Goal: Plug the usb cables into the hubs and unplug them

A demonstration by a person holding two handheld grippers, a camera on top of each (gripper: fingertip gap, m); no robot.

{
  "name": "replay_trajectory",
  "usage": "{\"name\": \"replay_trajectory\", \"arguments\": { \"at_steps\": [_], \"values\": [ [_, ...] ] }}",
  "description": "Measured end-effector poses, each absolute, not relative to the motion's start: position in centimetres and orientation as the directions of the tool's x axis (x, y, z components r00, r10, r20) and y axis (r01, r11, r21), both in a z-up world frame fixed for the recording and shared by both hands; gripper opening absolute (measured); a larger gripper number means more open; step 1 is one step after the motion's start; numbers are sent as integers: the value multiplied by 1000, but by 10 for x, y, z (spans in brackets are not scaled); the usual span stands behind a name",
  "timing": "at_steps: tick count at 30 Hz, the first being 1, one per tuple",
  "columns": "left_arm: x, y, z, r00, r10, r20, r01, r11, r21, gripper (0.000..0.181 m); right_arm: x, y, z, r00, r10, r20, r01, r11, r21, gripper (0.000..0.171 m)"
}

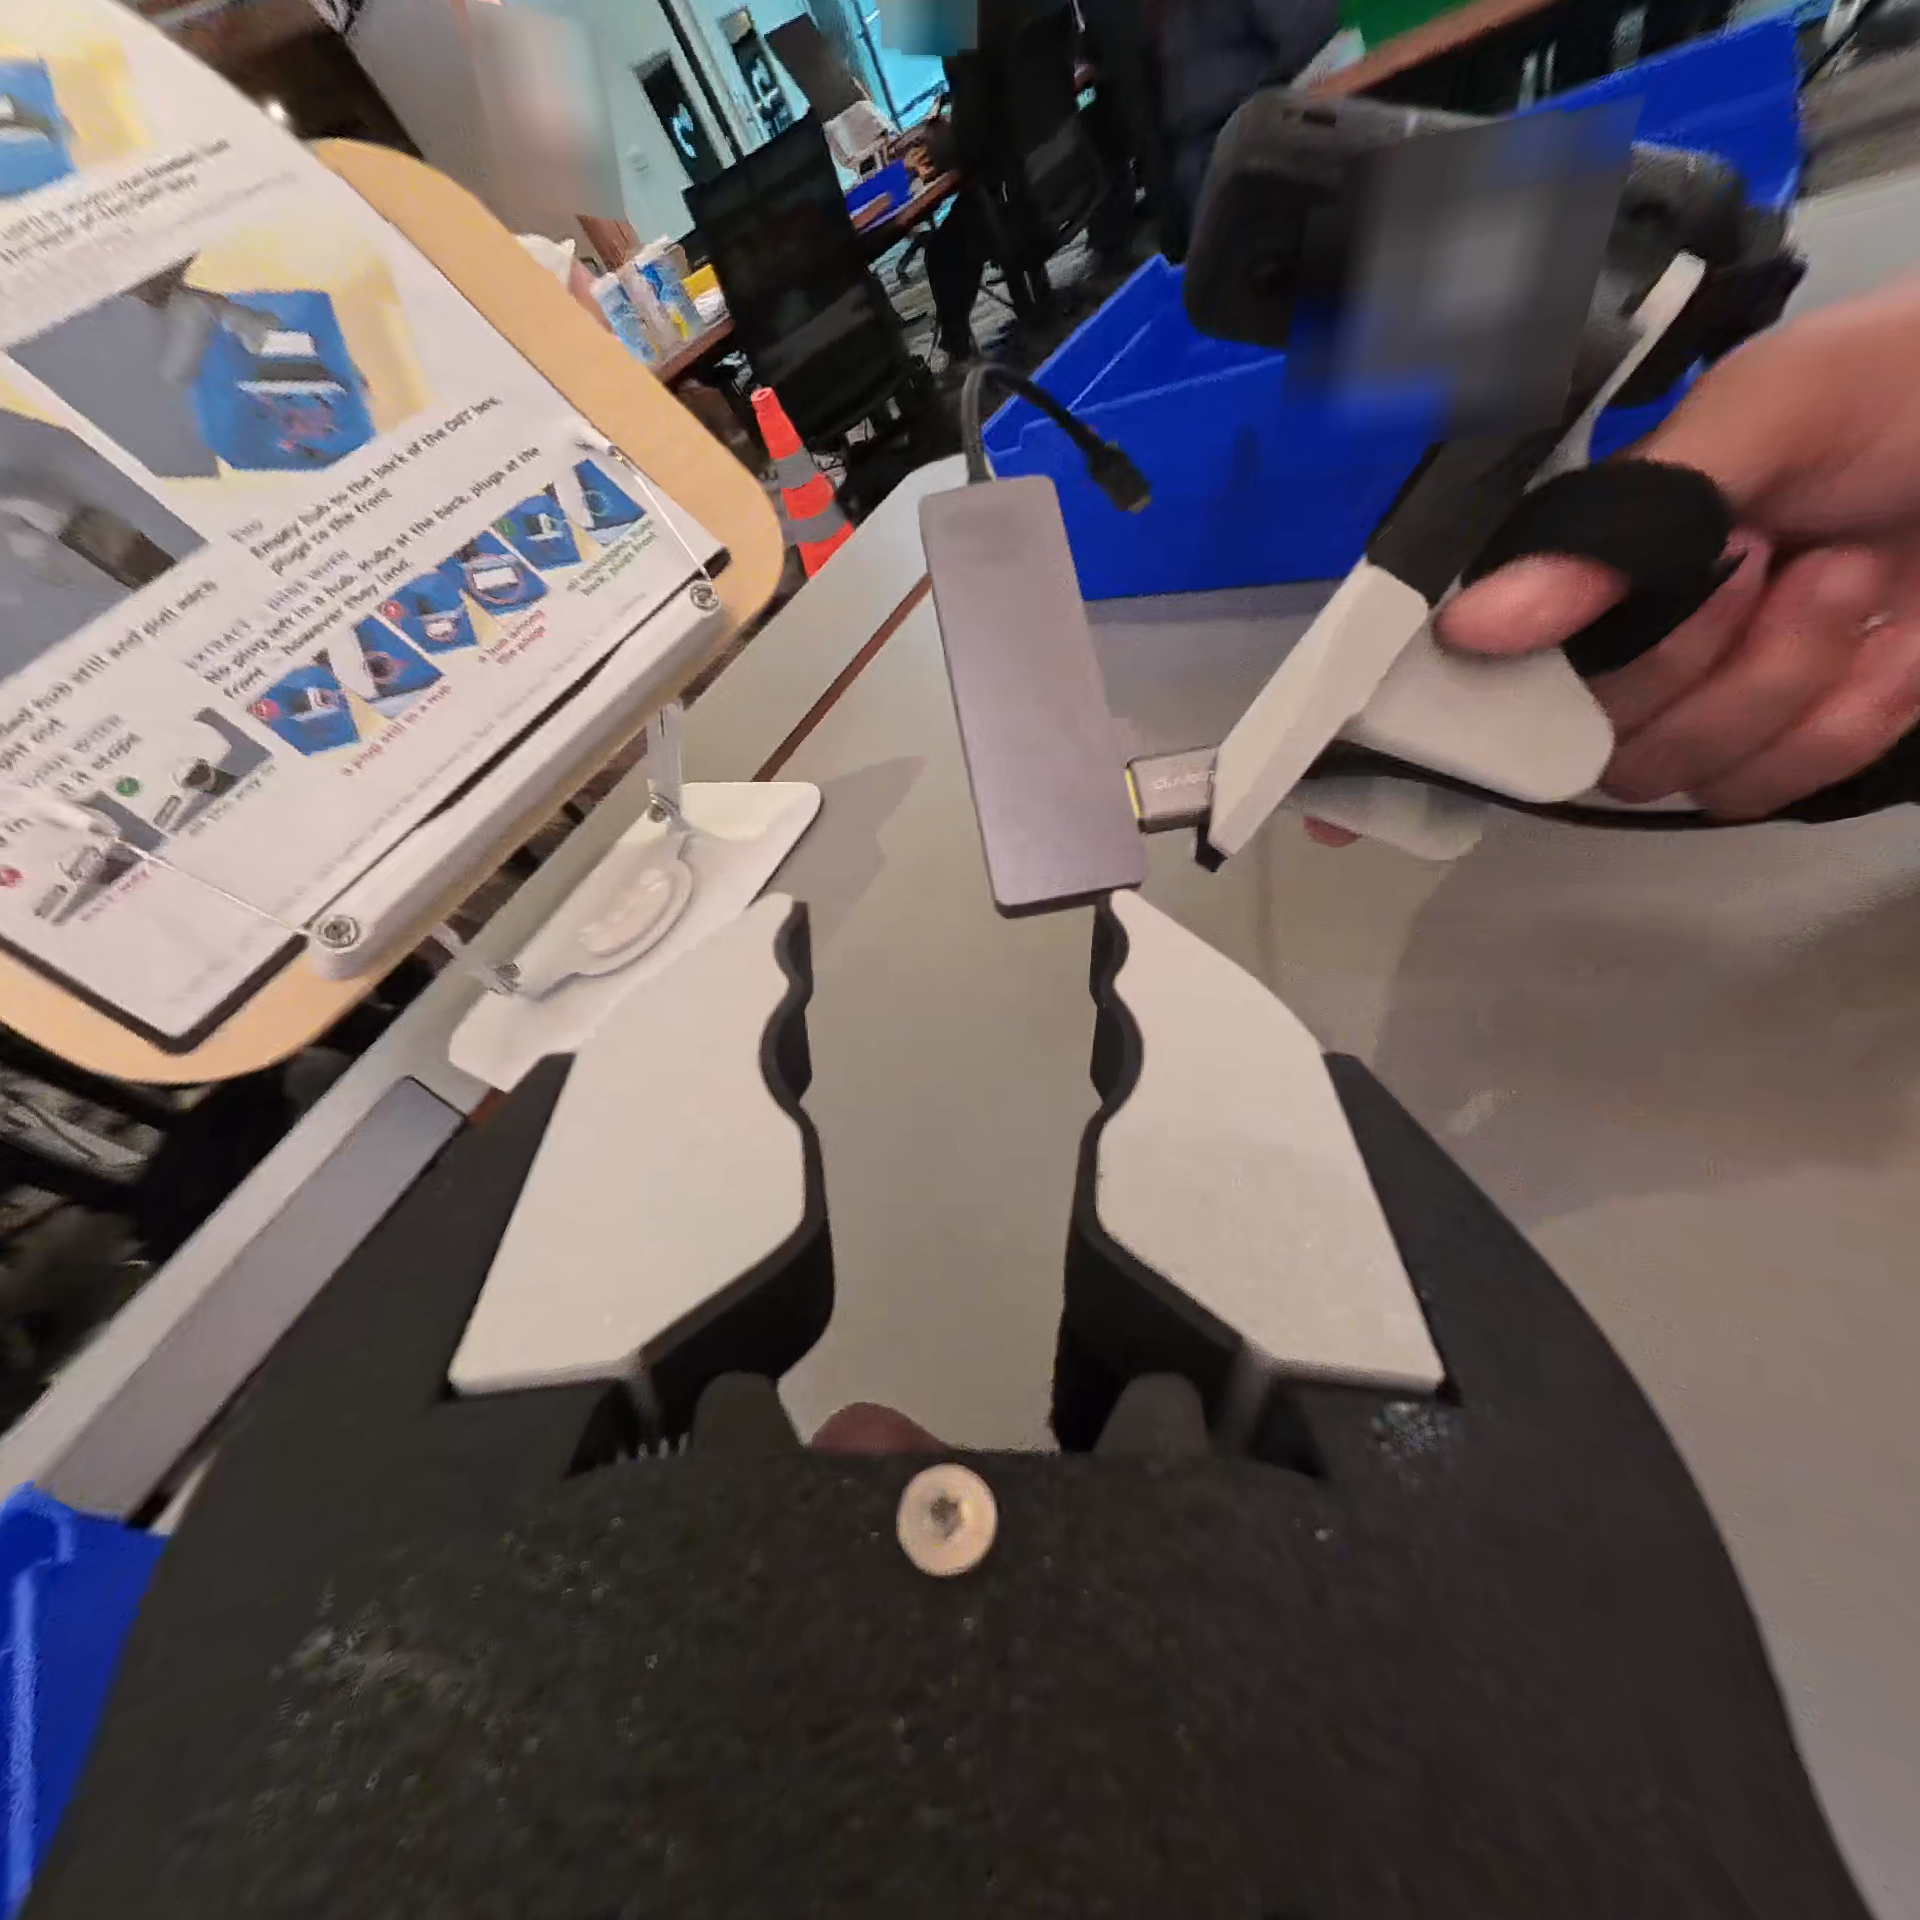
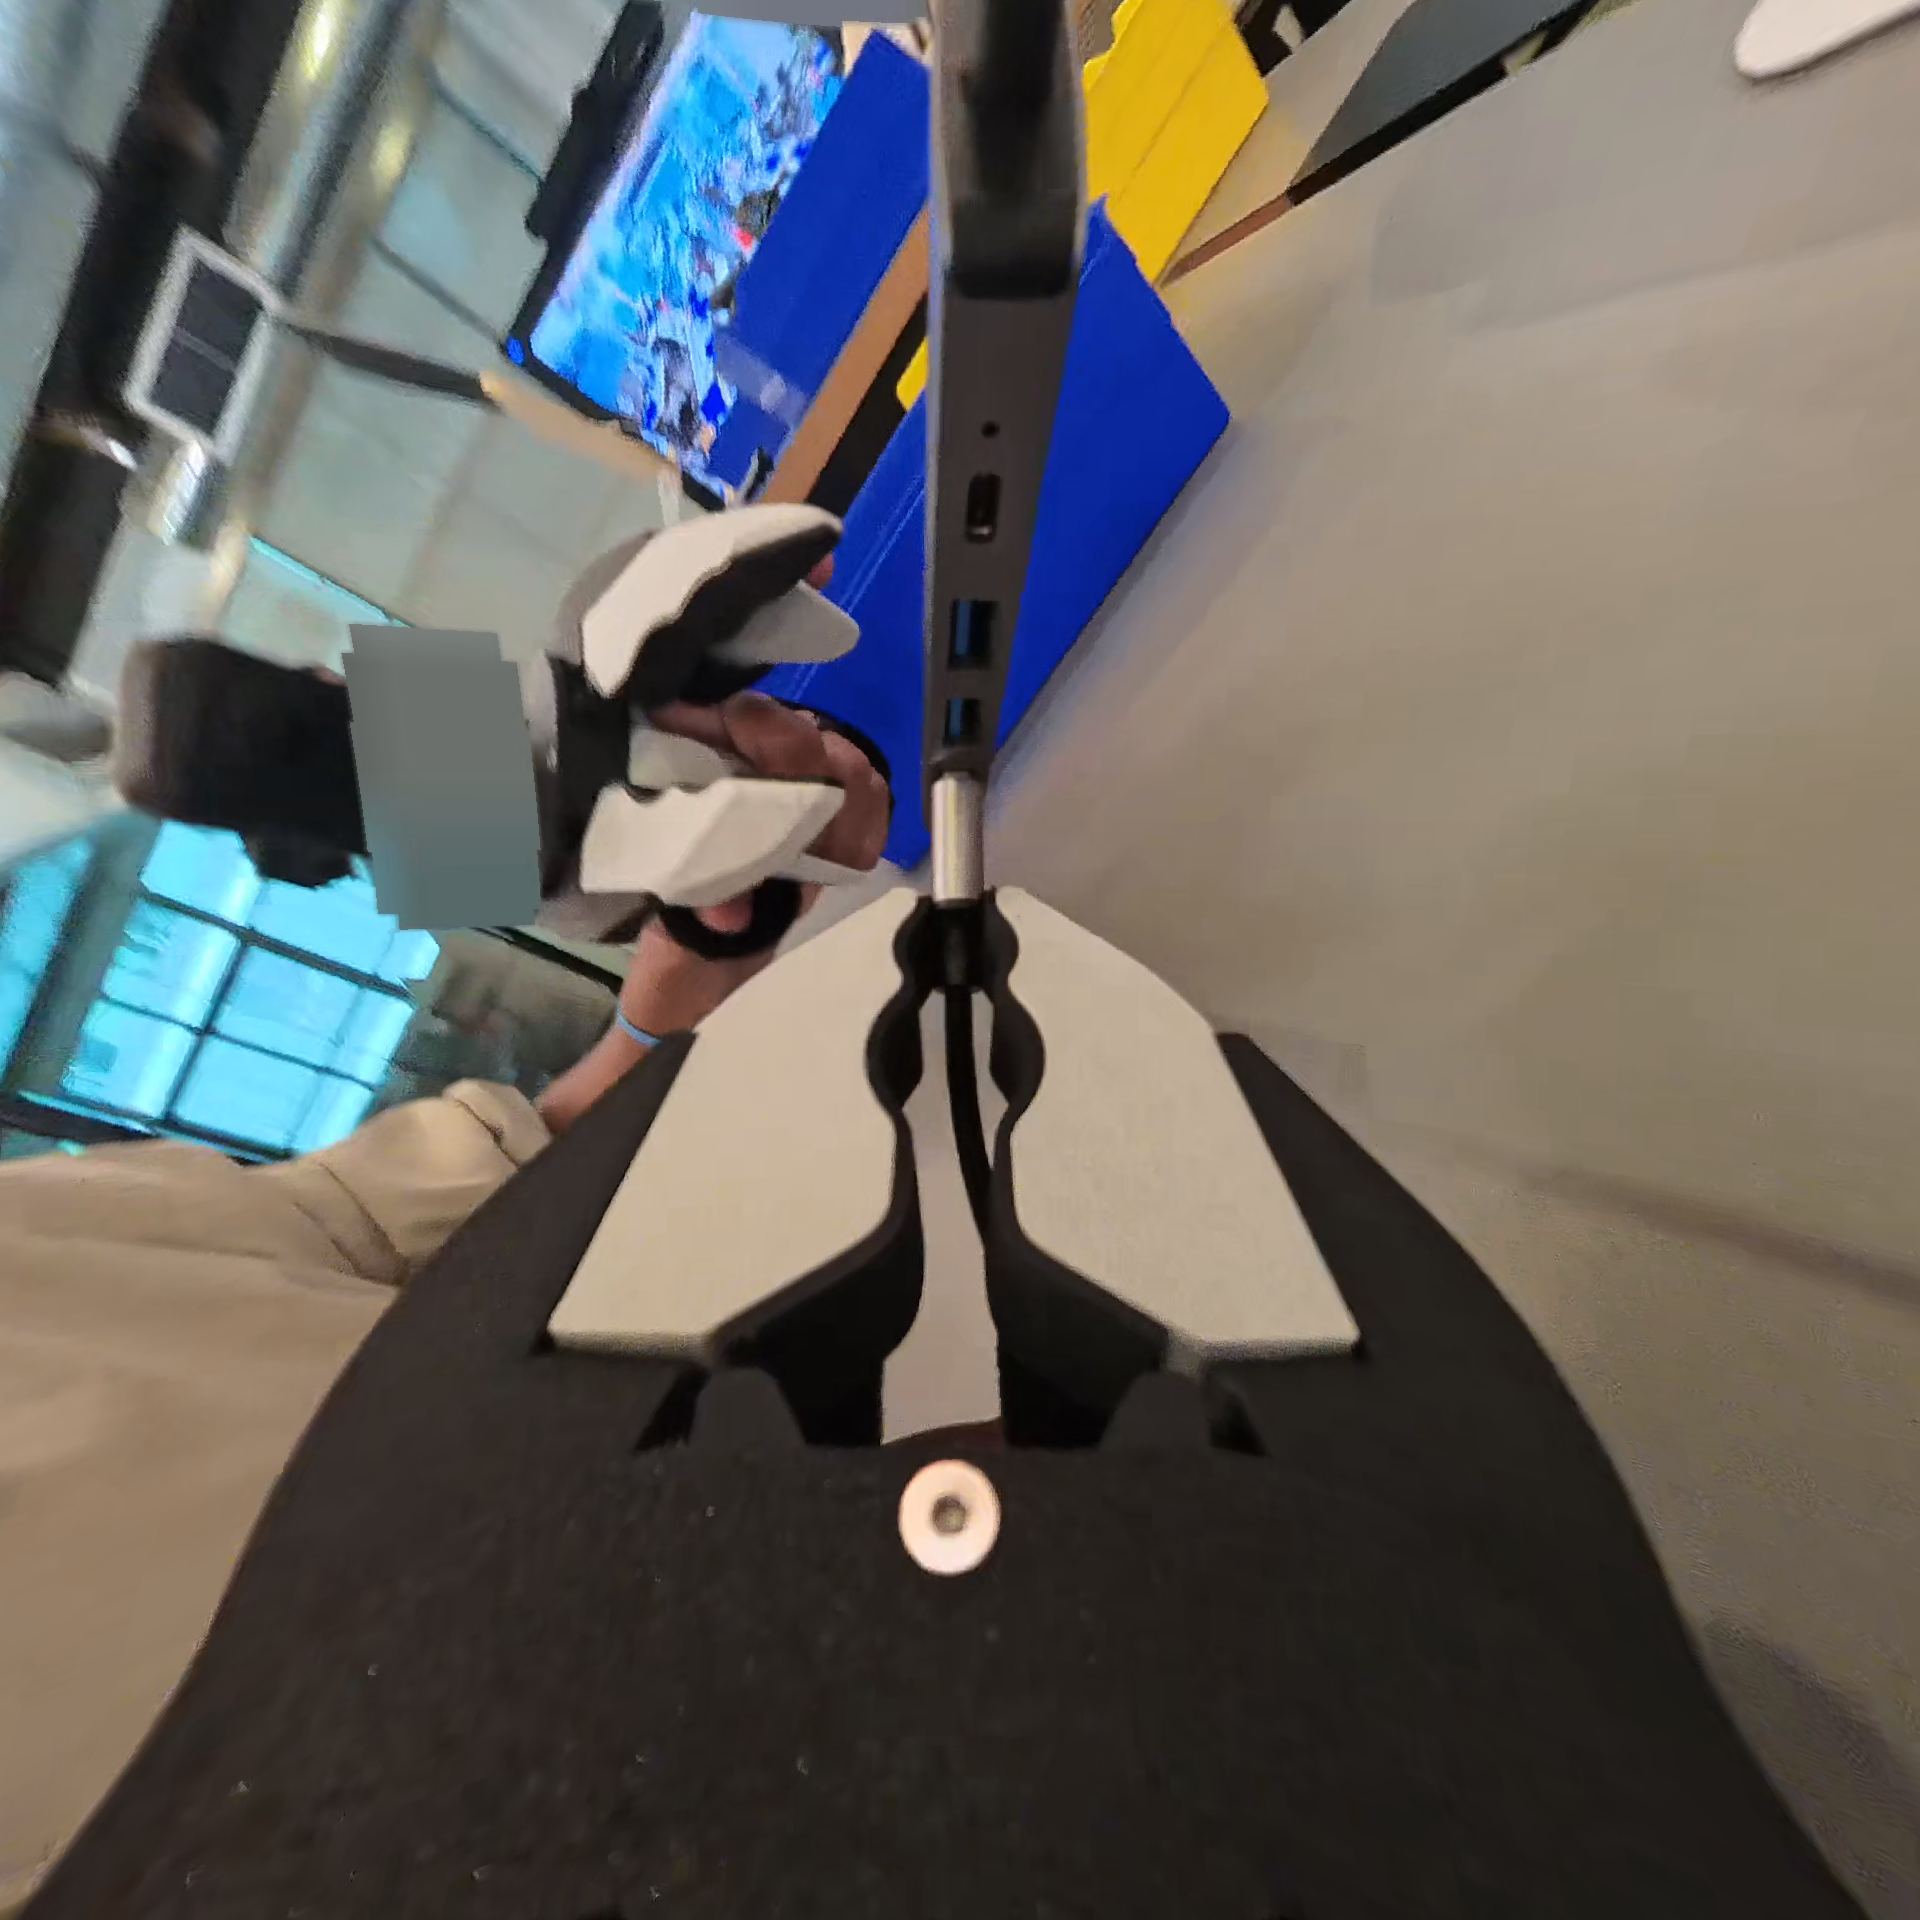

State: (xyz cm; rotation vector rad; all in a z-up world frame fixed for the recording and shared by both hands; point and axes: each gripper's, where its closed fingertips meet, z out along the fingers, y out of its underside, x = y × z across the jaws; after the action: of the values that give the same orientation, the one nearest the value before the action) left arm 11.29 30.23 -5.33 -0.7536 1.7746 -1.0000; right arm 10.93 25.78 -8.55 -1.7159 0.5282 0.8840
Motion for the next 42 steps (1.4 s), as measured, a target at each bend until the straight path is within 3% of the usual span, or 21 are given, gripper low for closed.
{"name": "replay_trajectory", "arguments": {
  "at_steps": [8,11,14,20,22,26,28,30,32,35,37,42],
  "values": [
    [118,283,-71,-493,-769,-406,-76,503,-861,58,92,260,-82,416,107,-903,-868,-250,-430,8],
    [118,282,-74,-512,-760,-401,-66,500,-863,54,84,261,-80,402,123,-907,-868,-266,-420,8],
    [114,277,-75,-537,-747,-393,-43,490,-871,36,81,262,-77,375,142,-916,-877,-266,-400,7],
    [109,276,-77,-581,-744,-329,-59,442,-895,36,75,264,-78,342,166,-925,-873,-307,-378,8],
    [109,279,-80,-586,-752,-302,-79,424,-902,36,74,263,-81,393,157,-906,-844,-329,-424,12],
    [115,291,-87,-550,-784,-289,-119,416,-902,35,82,255,-94,655,63,-753,-683,-377,-625,36],
    [118,295,-90,-542,-803,-247,-151,383,-911,35,97,250,-102,864,-39,-502,-473,-406,-782,40],
    [123,298,-94,-524,-825,-214,-190,358,-914,35,110,247,-105,970,-120,-211,-242,-458,-855,43],
    [124,294,-97,-531,-822,-204,-195,354,-915,36,112,251,-105,986,-146,-74,-138,-497,-857,43],
    [123,285,-100,-550,-806,-219,-190,376,-907,36,108,264,-111,989,-146,-34,-106,-526,-844,41],
    [123,283,-100,-545,-804,-238,-184,392,-901,35,110,269,-107,989,-150,-20,-94,-505,-858,22],
    [125,286,-104,-533,-813,-234,-203,392,-897,36,113,270,-114,990,-137,29,-54,-560,-827,19]
  ]
}}
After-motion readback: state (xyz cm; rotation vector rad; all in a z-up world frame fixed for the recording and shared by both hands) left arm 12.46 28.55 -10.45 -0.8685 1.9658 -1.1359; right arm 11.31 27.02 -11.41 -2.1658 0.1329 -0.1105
